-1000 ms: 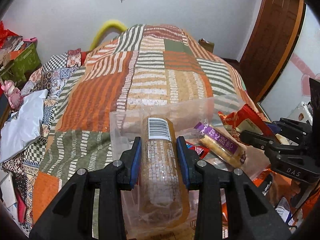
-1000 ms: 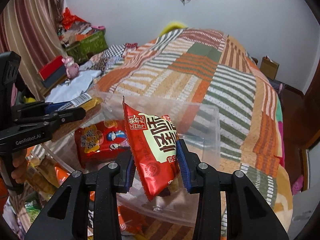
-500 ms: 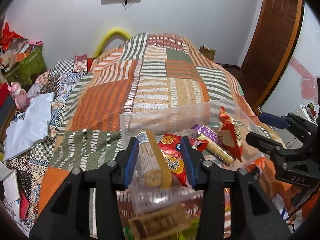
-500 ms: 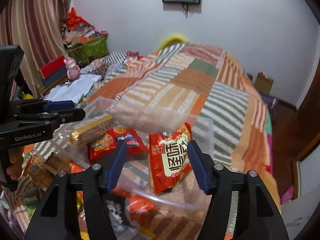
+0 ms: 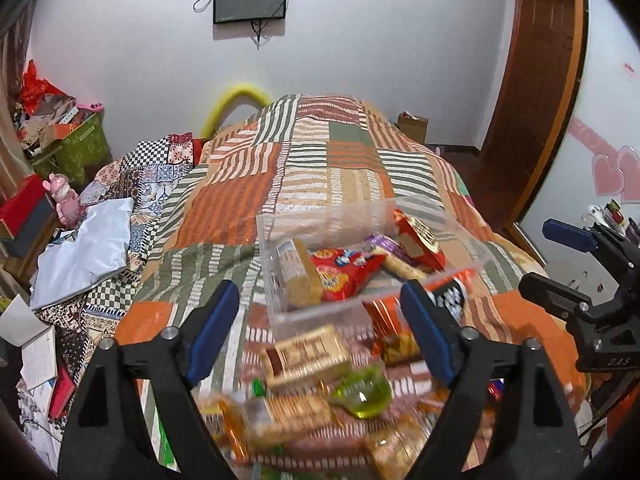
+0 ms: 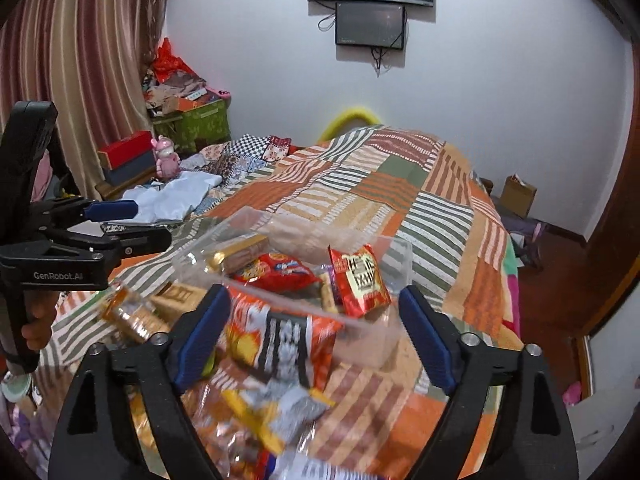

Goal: Organize snacks
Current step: 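Grasp the puffed-snack bag with the left gripper while the right grasps the white-and-blue bag, then lift both bags over the clear box and open both grippers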

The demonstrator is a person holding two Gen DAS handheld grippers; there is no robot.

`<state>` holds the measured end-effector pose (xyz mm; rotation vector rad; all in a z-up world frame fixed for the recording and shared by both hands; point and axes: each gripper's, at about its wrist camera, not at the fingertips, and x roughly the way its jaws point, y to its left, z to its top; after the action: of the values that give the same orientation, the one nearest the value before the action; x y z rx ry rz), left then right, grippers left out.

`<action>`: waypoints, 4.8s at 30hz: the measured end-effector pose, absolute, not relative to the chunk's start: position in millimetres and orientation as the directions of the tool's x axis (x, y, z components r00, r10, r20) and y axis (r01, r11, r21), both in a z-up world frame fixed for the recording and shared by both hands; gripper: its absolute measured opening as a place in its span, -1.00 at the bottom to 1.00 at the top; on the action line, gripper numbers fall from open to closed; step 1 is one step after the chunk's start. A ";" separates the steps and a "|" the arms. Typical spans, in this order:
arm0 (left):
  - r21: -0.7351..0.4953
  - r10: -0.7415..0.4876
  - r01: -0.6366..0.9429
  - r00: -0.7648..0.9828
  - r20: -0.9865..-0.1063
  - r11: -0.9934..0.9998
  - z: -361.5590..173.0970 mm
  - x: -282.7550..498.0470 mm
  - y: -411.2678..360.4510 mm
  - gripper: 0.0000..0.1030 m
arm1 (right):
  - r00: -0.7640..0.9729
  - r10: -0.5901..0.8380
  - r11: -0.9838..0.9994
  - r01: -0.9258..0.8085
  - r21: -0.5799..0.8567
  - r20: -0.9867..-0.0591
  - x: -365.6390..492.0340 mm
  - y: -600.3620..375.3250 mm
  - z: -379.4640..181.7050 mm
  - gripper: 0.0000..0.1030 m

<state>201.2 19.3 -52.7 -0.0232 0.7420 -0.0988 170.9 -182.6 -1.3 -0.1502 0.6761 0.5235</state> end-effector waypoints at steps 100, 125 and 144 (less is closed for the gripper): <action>-0.116 -0.181 0.139 0.759 -0.625 0.984 -53.6 227.9 6.5 -0.01 | 0.700 0.475 0.872 -0.456 0.178 -0.534 186.1 -201.5 -5.7 -0.37; -0.119 -0.175 0.133 0.580 -0.795 0.984 -127.5 336.5 -3.6 0.02 | 0.602 0.396 0.885 -0.450 0.114 -0.694 259.0 -172.0 -56.1 -0.34; -0.067 -0.102 0.079 0.673 -0.733 0.995 -72.7 221.0 47.3 0.71 | 0.628 0.464 0.854 -0.505 0.126 -0.625 179.0 -171.5 -11.4 0.57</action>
<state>221.0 47.3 -72.7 -0.0302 0.8265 -0.1021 179.0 -171.5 -11.4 -0.0631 0.6982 0.5559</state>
